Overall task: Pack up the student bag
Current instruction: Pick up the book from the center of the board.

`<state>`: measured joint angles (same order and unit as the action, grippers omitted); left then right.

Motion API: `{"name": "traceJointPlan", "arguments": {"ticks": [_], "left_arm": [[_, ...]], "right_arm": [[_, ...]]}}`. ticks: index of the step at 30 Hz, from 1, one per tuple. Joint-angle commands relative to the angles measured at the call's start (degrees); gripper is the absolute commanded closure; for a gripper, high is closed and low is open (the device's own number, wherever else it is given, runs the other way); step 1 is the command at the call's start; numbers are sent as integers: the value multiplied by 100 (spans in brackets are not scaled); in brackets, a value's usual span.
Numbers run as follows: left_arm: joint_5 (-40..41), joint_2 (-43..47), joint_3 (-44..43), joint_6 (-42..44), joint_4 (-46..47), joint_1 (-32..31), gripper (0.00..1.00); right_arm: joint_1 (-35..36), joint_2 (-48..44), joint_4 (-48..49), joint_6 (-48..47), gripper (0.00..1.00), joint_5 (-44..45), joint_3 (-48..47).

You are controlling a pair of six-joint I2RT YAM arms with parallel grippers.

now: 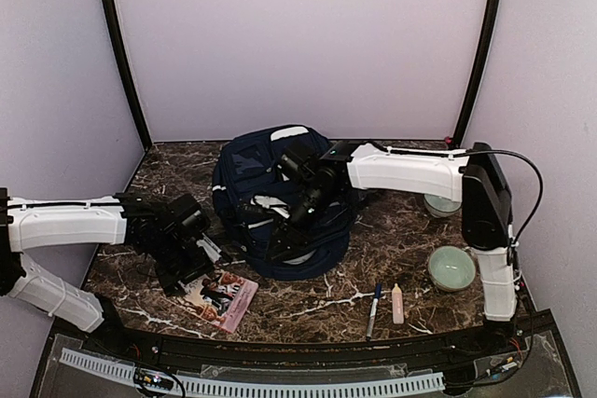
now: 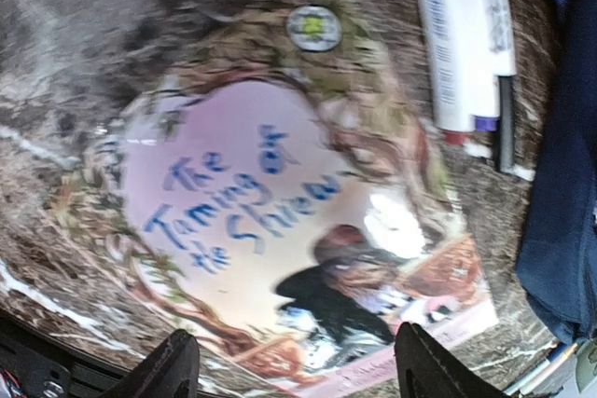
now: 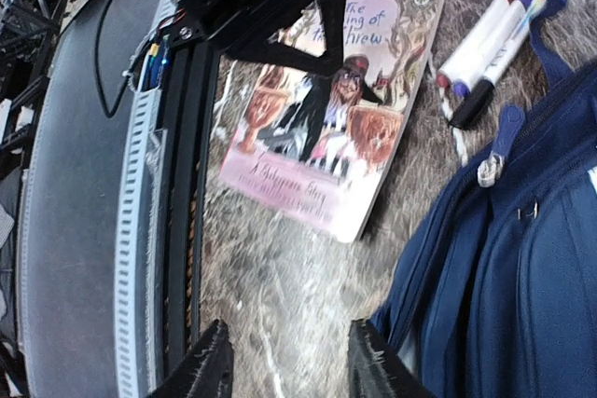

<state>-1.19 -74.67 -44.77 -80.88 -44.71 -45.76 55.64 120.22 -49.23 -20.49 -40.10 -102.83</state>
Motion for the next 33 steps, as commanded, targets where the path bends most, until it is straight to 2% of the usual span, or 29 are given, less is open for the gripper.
{"name": "traceJointPlan", "arguments": {"ticks": [1,4,7,10,12,21,28,33], "left_arm": [[316,546,549,-240,11,73,25],[282,988,1017,-409,145,163,22],[194,1363,1482,-730,359,224,24],[93,1611,1867,-977,546,283,25],[60,1734,2020,-1052,690,310,26],[94,1635,2175,-1124,965,322,28],[-100,1528,2202,-1127,1026,321,32],[-314,1442,2356,-1131,1326,322,35]], "right_arm": [[312,531,648,1019,55,125,-696],[429,1115,620,1282,54,-49,-1374],[553,1741,640,1594,54,-188,-2055],[693,2499,334,1678,55,99,-2915],[719,2718,363,1835,55,274,-3118],[703,2941,425,1983,44,799,-2965],[533,2823,408,2180,43,1231,-2433],[380,2898,345,2266,42,693,-2258]]}}
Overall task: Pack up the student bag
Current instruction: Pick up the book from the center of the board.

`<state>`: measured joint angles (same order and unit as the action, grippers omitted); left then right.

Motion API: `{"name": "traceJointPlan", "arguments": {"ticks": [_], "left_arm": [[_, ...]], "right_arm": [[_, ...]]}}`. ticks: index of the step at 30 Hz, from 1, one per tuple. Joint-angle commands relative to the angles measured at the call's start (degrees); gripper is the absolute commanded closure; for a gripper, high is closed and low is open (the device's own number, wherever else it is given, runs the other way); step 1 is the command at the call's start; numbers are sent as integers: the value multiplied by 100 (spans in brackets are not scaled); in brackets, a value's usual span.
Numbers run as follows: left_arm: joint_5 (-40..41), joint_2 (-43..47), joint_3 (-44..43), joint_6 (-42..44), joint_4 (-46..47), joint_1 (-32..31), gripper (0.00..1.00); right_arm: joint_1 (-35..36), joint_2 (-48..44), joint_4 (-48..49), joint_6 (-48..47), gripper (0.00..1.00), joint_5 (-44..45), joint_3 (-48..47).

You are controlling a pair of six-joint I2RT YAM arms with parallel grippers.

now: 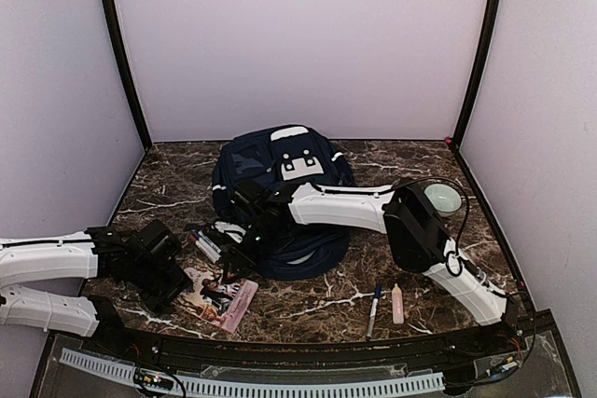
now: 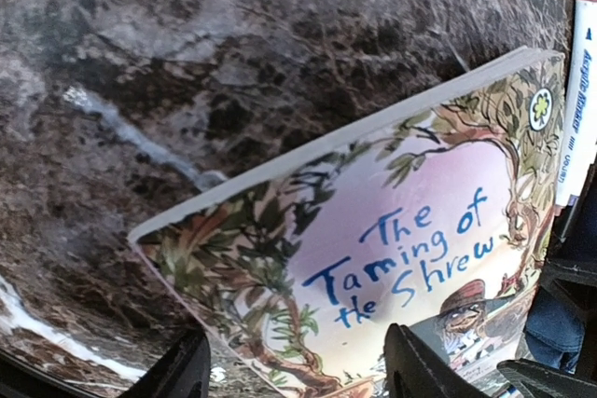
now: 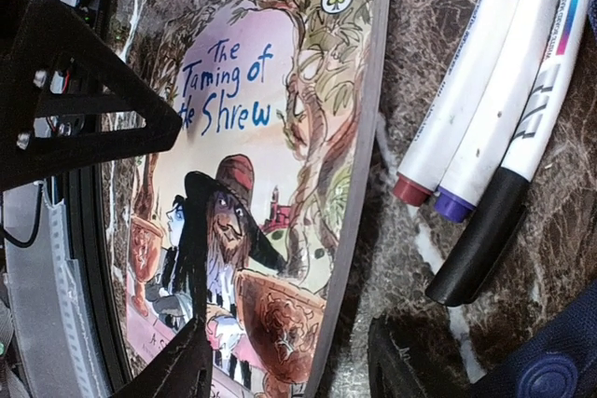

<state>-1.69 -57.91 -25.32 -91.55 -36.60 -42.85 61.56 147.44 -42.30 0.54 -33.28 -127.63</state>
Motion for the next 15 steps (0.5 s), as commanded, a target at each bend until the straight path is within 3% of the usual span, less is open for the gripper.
{"name": "traceJointPlan", "arguments": {"ticks": [1,8,15], "left_arm": [[-302,-275,448,-79,577,27,36],[-183,-388,374,73,652,22,41],[-142,-313,484,98,765,22,42]], "right_arm": [[-206,254,-409,141,42,-141,174],[-153,557,-560,43,44,-1343,14],[-256,189,-235,244,47,-1889,303]]}}
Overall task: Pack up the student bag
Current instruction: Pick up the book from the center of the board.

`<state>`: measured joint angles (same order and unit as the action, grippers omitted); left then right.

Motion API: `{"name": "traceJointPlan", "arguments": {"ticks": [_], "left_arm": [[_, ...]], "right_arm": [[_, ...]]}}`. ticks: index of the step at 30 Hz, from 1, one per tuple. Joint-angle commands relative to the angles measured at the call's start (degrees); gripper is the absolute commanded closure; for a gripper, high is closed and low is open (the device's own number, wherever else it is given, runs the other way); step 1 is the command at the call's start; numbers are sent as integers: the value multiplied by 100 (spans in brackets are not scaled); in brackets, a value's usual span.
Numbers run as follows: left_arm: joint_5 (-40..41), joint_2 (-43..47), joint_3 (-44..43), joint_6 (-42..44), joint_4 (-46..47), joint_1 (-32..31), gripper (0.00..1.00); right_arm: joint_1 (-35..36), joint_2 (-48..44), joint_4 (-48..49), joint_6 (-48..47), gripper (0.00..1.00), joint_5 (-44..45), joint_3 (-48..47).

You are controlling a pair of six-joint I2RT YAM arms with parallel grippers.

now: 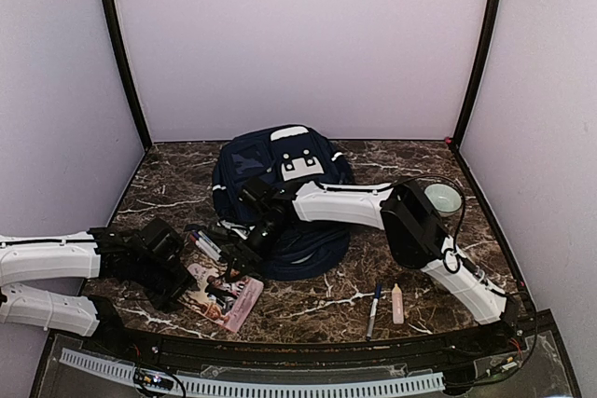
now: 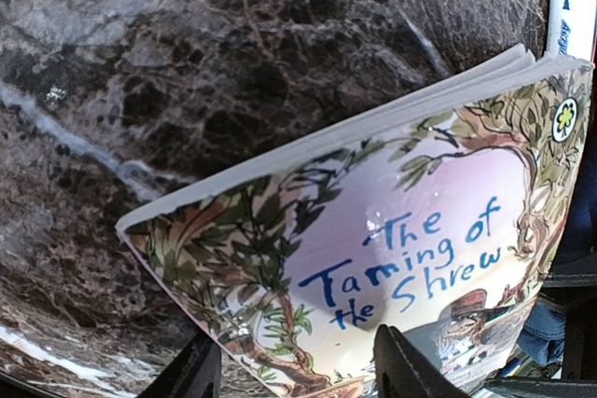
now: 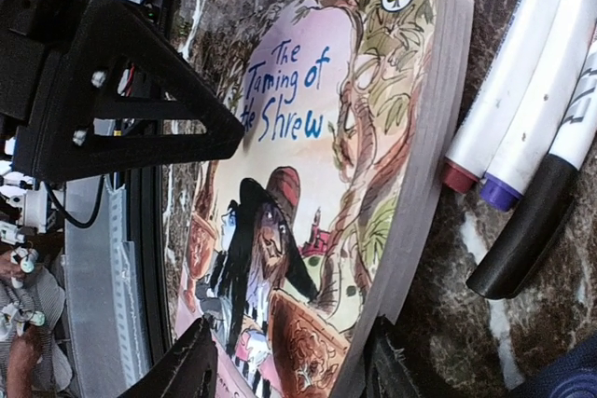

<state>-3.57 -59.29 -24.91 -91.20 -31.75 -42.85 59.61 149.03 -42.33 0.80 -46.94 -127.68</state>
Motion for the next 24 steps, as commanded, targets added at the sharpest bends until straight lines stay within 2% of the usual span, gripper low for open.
{"name": "traceJointPlan", "arguments": {"ticks": [1,5,7,9,13,20,23,24], "left_arm": [[61,-145,470,55,301,22,42],[123,-43,561,0,318,16,43],[132,-7,574,-8,342,18,43],[138,5,585,-11,345,15,43],[137,-12,570,8,321,22,43],[204,143,531,-16,116,18,43],[248,256,535,-52,47,22,44],[250,286,542,-52,46,22,44]], "right_arm": [[-109,-16,-144,290,49,-696,349],[-292,-144,350,746,56,-1554,494],[-301,-142,480,845,60,-1742,473],[-293,-142,601,949,68,-1808,497],[-284,-167,662,1017,75,-1681,560],[-258,-451,606,989,90,-833,662],[-241,-497,680,1077,90,-854,640],[-232,-481,723,1106,88,-920,616]]}}
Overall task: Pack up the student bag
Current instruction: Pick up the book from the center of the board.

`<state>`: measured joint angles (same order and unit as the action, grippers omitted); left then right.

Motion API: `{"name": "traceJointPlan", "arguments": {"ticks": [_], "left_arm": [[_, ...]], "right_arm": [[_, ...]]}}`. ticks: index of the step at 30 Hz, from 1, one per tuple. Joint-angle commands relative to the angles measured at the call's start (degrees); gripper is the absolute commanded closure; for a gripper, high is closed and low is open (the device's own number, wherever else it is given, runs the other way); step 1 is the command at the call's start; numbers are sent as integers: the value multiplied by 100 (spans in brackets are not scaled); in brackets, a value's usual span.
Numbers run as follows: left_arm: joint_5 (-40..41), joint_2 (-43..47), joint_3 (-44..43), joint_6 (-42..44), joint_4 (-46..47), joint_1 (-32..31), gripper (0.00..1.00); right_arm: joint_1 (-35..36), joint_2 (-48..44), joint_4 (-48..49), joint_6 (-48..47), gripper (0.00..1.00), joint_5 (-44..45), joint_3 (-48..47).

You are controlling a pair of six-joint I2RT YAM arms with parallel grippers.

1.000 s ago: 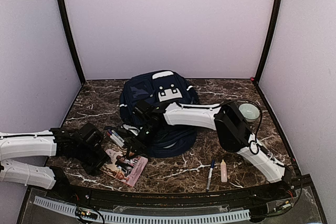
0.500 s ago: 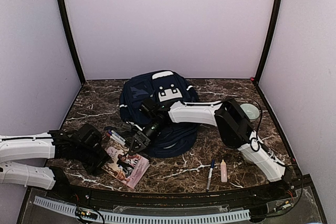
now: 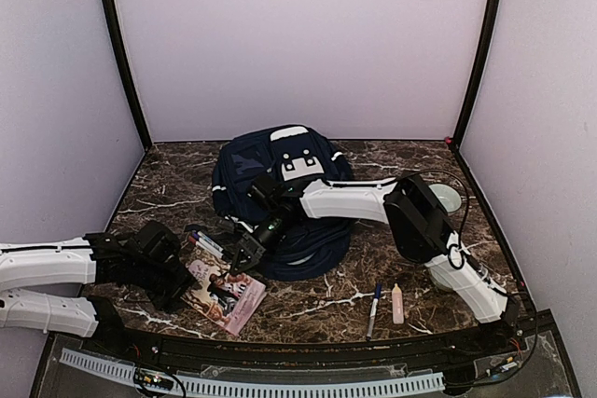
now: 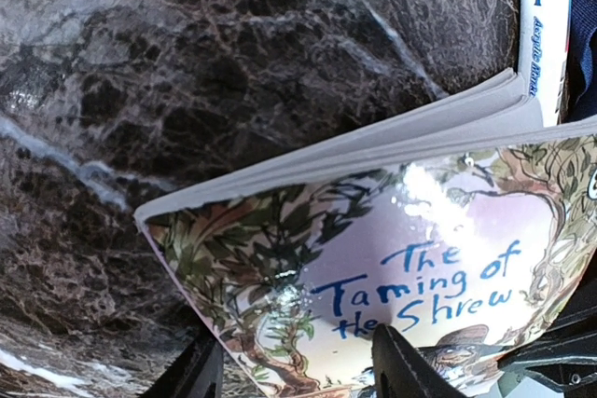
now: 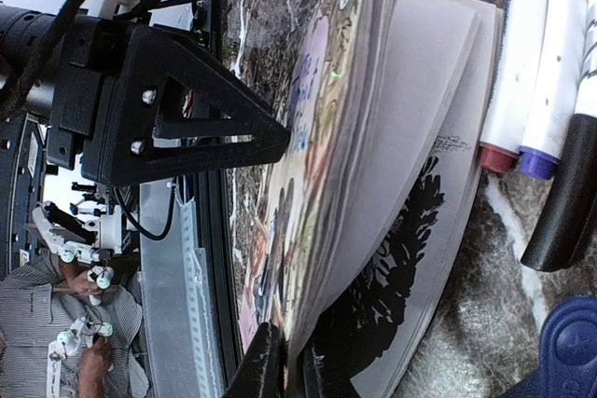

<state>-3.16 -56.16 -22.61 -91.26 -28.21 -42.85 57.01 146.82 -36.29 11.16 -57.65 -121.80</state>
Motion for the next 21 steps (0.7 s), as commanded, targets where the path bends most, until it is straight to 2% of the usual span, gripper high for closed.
{"name": "traceJointPlan", "arguments": {"ticks": [1,5,11,13,15,17,19,21], "left_arm": [[218,-7,316,-49,-308,22,44],[217,-13,319,-40,-287,22,45],[227,16,310,-14,-351,22,46],[281,78,301,-29,-384,16,46],[325,140,301,-25,-403,22,47],[357,219,313,-39,-431,22,47],[351,260,333,-64,-446,10,48],[334,275,357,-73,-452,14,48]], "right_arm": [[37,-234,179,118,86,0,5],[92,11,507,454,78,-593,-193],[157,144,523,504,77,-519,-423],[172,118,361,410,75,-221,-447],[216,110,-44,83,67,465,-573],[247,142,-281,-124,63,917,-664],[249,143,-268,-92,65,911,-646],[255,138,-232,-78,72,890,-647]]}}
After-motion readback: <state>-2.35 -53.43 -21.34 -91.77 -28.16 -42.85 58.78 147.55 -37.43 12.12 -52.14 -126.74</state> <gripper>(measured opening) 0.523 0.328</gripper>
